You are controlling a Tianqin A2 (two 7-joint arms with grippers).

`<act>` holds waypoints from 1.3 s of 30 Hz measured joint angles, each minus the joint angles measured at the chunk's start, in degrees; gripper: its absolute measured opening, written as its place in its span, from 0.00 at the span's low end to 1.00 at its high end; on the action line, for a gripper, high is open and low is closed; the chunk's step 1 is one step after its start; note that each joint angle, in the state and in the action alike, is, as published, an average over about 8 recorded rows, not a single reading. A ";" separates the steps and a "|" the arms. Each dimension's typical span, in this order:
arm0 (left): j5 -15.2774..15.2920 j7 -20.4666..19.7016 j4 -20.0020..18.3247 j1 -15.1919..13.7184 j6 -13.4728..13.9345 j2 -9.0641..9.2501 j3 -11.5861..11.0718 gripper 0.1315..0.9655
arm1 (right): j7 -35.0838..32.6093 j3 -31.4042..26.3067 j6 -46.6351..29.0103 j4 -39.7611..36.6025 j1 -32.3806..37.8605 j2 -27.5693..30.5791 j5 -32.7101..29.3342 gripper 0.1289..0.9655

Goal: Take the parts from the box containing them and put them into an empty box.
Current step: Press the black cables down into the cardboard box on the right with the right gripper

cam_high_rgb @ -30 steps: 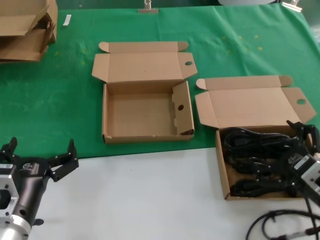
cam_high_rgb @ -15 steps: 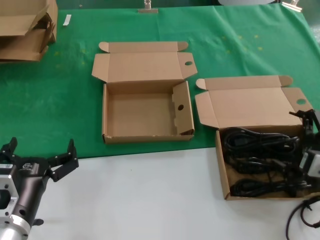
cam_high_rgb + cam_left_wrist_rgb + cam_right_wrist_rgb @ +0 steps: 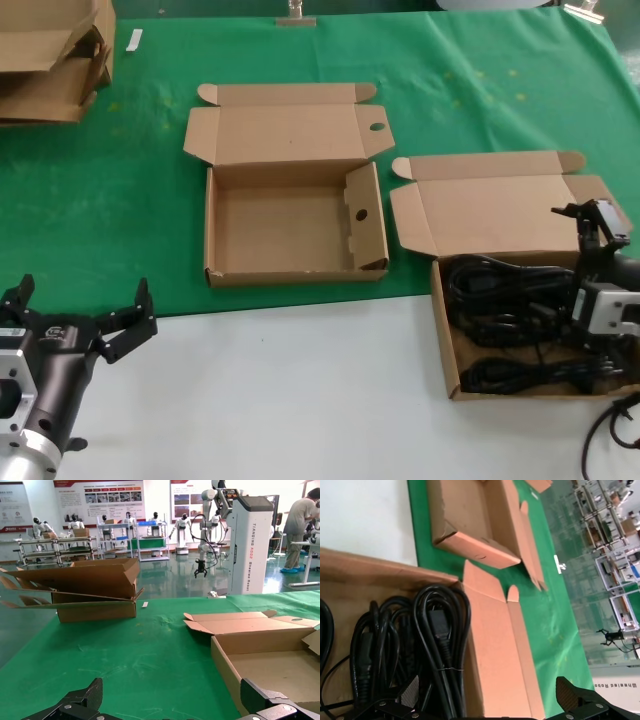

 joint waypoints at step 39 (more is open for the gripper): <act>0.01 -0.01 0.00 0.00 0.00 0.00 0.00 1.00 | -7.80 -2.69 0.48 -9.78 6.19 -4.92 1.24 0.79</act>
